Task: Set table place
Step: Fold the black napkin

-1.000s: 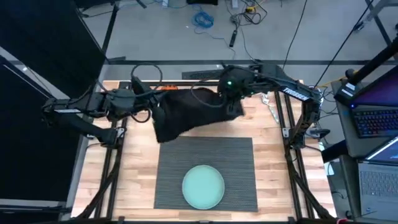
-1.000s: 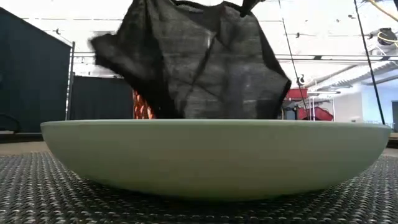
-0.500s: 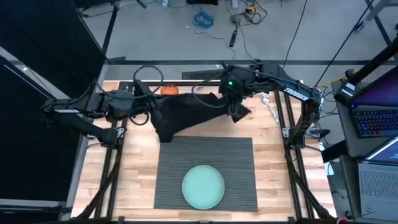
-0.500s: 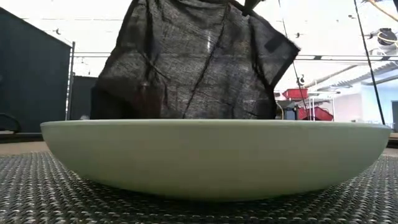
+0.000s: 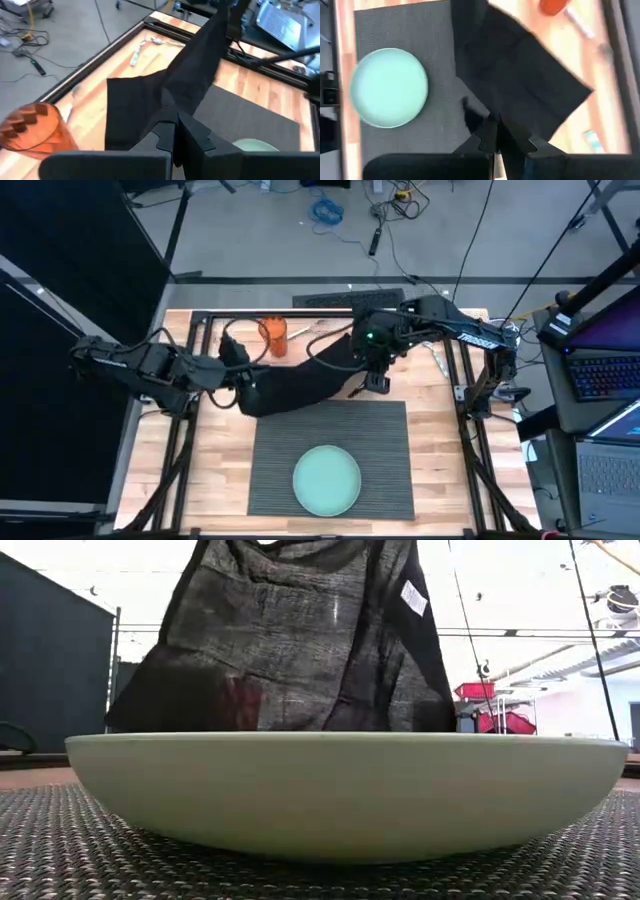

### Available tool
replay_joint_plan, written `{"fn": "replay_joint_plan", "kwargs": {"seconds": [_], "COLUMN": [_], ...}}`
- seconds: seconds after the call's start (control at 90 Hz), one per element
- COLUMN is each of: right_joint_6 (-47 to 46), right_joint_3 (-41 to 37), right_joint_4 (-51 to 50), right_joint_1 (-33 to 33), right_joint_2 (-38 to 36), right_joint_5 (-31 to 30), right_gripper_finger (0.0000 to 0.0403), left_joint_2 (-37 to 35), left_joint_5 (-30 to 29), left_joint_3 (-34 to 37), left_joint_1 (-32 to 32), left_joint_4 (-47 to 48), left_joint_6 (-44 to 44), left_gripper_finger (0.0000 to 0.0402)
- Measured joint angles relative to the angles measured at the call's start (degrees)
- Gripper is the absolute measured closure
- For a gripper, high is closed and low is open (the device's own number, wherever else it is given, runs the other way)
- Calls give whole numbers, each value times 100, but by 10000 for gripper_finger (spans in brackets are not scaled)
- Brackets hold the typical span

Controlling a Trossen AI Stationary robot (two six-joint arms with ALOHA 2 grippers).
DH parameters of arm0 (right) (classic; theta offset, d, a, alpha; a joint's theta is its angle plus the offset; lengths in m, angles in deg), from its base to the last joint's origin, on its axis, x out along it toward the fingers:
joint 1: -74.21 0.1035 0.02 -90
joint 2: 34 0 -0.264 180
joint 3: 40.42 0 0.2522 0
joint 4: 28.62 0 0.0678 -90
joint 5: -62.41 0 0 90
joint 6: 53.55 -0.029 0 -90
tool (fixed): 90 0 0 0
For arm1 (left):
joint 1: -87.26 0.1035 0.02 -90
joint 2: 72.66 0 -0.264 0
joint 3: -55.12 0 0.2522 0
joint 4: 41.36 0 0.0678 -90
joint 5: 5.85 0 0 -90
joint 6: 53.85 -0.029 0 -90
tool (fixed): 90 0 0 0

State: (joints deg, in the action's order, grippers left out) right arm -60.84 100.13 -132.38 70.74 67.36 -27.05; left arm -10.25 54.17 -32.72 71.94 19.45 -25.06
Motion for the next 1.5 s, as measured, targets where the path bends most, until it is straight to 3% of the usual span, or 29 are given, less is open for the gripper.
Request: {"fn": "replay_joint_plan", "kwargs": {"seconds": [0.178,0.444,0.544,0.689,0.922,1.167,1.5], "right_joint_6": [-259,-1036,-1461,-2320,-3283,-3585,-3238], "right_joint_3": [-614,-2169,-2849,-3807,-5148,-6168,-7023], "right_joint_4": [4,24,911,3133,4572,5288,6059], "right_joint_1": [164,411,780,1438,2389,3080,3320], "right_joint_2": [-4,0,-72,-335,-280,-201,-196], "right_joint_5": [-50,-210,-357,-346,-1392,-3208,-3339], "right_gripper_finger": [353,257,240,240,262,268,269], "left_joint_2": [24,22,22,22,6,6,6], "left_joint_5": [-55,-68,-36,1,42,132,118], "left_joint_3": [5,6,7,7,7,7,7], "left_joint_1": [-132,-132,-132,-132,-132,-126,-126], "left_joint_4": [2,198,402,697,951,952,961], "left_joint_6": [42,-66,-66,-138,-662,-1057,-981], "left_gripper_finger": [402,402,402,402,402,402,402]}}
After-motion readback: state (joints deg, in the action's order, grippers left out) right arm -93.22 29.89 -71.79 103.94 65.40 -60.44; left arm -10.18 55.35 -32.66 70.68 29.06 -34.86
